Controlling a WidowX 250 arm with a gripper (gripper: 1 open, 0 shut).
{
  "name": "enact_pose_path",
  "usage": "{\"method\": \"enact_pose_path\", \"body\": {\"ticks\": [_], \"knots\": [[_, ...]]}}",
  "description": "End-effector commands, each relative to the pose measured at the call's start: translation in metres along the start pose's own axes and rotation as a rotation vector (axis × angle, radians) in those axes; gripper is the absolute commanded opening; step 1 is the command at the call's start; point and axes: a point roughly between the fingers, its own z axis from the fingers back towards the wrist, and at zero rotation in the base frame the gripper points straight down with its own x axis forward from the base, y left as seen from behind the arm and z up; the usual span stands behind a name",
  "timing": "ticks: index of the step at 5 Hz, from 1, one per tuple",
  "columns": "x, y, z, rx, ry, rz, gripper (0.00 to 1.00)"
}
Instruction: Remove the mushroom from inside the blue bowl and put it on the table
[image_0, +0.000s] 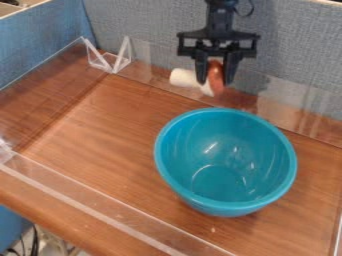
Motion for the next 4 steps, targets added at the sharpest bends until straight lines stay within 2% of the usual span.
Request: {"method": "enact_pose_path", "body": {"ticks": [1,2,3,4], "knots": [[0.004,-0.011,0.039,-0.051,-0.081,-0.029,0.0],[-0.005,-0.025,0.034,-0.059,-0.075,-0.115,0.0],[-0.003,0.0,0.039,-0.052,-0.073,-0.156,0.0],[-0.006,0.035,0.045,-0.042,-0.068,-0.187,0.0]]}}
